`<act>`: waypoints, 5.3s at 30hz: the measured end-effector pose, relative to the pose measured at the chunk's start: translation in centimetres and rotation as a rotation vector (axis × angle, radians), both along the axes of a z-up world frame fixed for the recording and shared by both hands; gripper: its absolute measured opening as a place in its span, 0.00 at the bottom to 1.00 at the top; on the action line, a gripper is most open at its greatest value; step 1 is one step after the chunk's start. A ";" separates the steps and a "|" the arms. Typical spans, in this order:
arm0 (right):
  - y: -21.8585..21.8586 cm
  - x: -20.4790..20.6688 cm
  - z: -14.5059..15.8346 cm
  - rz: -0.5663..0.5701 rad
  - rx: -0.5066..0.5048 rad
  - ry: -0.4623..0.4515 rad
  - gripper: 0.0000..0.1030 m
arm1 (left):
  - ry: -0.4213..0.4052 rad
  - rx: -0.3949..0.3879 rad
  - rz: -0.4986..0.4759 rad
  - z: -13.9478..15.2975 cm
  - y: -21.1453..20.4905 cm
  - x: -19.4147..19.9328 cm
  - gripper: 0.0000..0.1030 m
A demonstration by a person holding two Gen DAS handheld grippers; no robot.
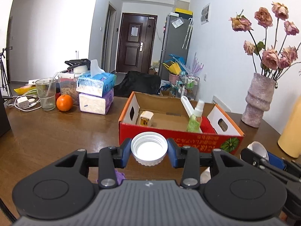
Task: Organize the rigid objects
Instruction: 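Carry the white cap and tape roll over the red box with both tools, then open both tools to drop the white cap and tape roll into the box, then withdraw both tools from the box back over the table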
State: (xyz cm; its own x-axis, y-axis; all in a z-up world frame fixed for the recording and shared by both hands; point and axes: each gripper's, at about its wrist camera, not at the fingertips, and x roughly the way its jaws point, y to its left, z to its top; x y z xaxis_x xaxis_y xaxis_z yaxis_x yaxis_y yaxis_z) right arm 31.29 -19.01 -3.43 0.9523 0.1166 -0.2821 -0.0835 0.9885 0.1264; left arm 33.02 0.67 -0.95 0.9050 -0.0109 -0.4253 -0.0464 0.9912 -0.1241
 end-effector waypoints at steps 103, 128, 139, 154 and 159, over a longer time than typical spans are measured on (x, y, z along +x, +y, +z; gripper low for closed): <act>-1.8 22.2 -1.9 -0.045 -0.138 0.100 0.99 | 0.066 0.115 0.042 -3.2 -0.3 22.1 1.00; -2.0 20.2 -1.1 -0.063 -0.137 0.079 1.00 | 0.030 0.099 0.063 -2.4 0.0 19.8 1.00; -2.3 15.8 -0.4 -0.062 -0.119 0.046 1.00 | -0.002 0.089 0.071 -1.7 0.7 15.7 1.00; -2.8 9.2 -0.1 -0.071 -0.092 0.021 1.00 | 0.002 0.082 0.088 -1.2 1.6 9.2 1.00; -2.7 7.1 -0.3 -0.068 -0.098 0.022 1.00 | 0.006 0.081 0.085 -1.2 1.6 7.3 1.00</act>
State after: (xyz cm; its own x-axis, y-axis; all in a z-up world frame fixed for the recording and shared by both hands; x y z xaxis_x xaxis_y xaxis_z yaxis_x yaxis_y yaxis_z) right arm 38.41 -21.69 -3.76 0.9506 0.0225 -0.3095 -0.0138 0.9995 0.0301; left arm 40.32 2.23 -2.19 0.8985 0.1007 -0.4272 -0.1314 0.9904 -0.0430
